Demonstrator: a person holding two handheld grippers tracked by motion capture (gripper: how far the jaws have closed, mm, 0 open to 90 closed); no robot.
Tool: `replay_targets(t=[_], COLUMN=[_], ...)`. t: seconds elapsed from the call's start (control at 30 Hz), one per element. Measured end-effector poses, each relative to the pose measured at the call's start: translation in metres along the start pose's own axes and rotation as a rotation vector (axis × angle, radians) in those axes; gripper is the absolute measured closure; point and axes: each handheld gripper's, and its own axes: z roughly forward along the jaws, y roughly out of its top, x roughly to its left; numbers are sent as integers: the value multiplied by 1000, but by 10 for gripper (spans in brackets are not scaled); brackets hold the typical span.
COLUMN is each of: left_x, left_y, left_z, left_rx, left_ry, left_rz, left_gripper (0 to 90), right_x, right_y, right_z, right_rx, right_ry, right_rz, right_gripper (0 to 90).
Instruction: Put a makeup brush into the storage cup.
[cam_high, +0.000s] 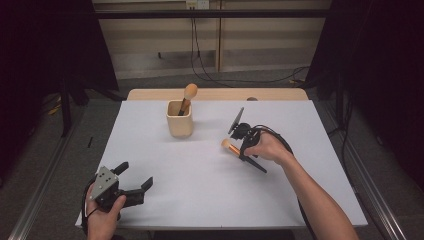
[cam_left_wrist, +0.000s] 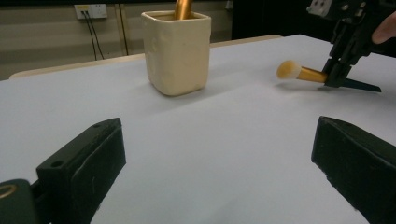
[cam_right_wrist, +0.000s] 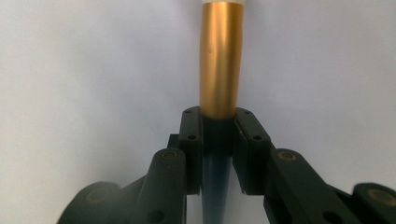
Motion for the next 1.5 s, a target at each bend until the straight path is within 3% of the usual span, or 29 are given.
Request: replay_targets(t=[0.13,0.23,0.33,0.47,0.53,0.63,0.9,1.1,1.33,1.5], left_x=[0,0,0,0,0,0,0,1,1,0], left_y=[0,0,0,0,0,0,0,0,-1,1], left_z=[0,0,0,0,0,0,0,0,0,-2], left_rx=[0,2,6,3,3,6,11,8,4,-8], left_ry=[1,2,1,-1,2,3,1,2,3,2], left_rz=[1,3,5,6,4,1,10,8,2,12], left_gripper=[28,28,28,28,28,28,28,28,28,28], right_x=[-1,0,2,4,4,2,-3,0,1,5], right_y=[-5,-10,-14,-17,-20,-23,-37,-44,-52,-60], right_z=[-11,-17,-20,-23,-25,-28,-31,-31,-31,-30], right_rx=[-53,-127,-167,-221,-284,-339,-482,-610,-722,-806], right_ry=[2,19,39,32,29,17,42,40,40,36], right_rz=[3,14,17,24,23,51,90,77,87,43], right_gripper=[751,751,751,751,751,751,750,750,750,750])
